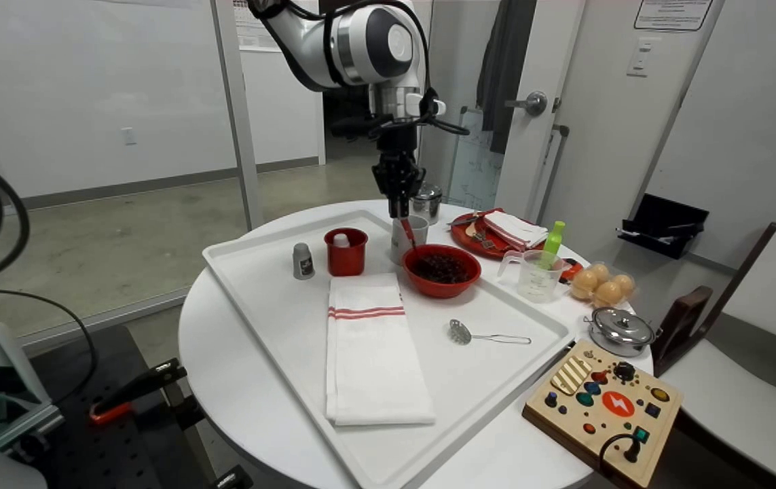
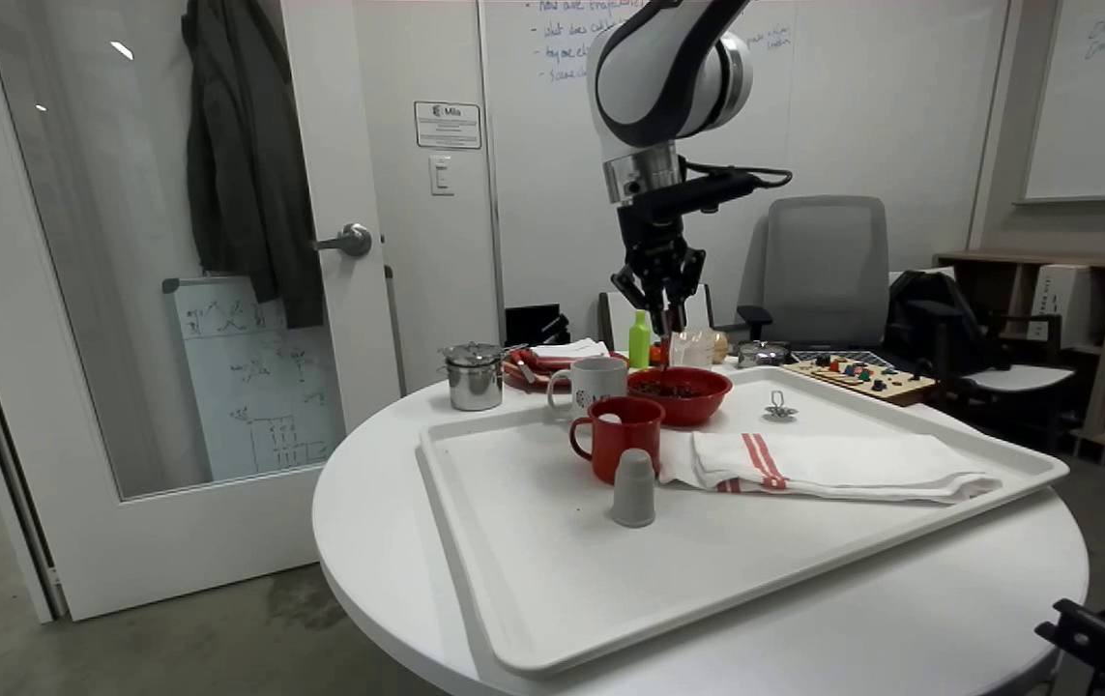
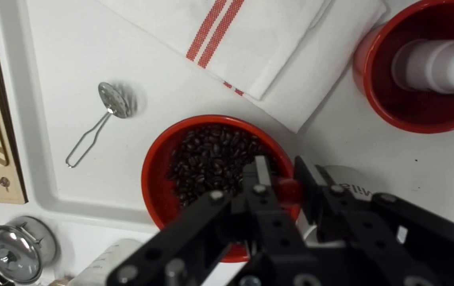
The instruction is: Put the salt and pepper shaker in the red mug and use the spoon to mix the contents of the red bowl
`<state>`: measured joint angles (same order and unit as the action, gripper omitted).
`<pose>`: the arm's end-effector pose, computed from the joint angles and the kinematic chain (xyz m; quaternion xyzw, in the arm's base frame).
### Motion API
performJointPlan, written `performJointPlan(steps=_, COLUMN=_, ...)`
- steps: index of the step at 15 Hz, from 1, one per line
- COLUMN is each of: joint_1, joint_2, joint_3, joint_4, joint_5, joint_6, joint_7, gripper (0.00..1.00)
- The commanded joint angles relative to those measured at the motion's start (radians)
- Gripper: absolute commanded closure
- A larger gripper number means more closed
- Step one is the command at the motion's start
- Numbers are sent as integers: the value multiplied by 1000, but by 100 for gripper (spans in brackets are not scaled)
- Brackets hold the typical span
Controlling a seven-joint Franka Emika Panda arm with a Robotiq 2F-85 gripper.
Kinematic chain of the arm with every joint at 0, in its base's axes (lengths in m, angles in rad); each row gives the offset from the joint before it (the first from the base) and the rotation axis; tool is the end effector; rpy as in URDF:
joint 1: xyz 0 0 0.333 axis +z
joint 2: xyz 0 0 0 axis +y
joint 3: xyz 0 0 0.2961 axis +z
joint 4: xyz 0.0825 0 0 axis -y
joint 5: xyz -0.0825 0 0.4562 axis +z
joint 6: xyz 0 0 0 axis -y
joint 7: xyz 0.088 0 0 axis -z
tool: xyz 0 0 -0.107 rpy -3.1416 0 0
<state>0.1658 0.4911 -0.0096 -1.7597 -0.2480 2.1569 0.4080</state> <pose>0.6904 0.0989 0.2187 0.9924 -0.0514 -0.0164 0.1110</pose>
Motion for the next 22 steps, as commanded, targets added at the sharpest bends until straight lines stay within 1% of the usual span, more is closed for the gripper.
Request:
performJointPlan(steps=1, joint_1=-6, joint_2=13, joint_3=-8, joint_4=27, joint_5=20, joint_6=-9, joint_7=-29, gripper=89)
performJointPlan(steps=8, joint_1=-33, joint_2=37, joint_3=-33, joint_4=76, joint_5=23, joint_6=-31, joint_7=-25, gripper=89)
performJointPlan(steps=15, joint_1=-38, joint_2=73, joint_3=-41, joint_4=135, joint_5=25, joint_6=-44, joint_7=-24, gripper=89)
performJointPlan(steps=19, joint_1=-45, joint_2=87, joint_3=-45, joint_4=109, joint_5=26, joint_6=-28, joint_7=-26, gripper=89)
performJointPlan(steps=22, joint_1=-53, joint_2=81, joint_3=-45, joint_4=65, joint_5=29, joint_6=-8, joint_7=-29, gripper=89)
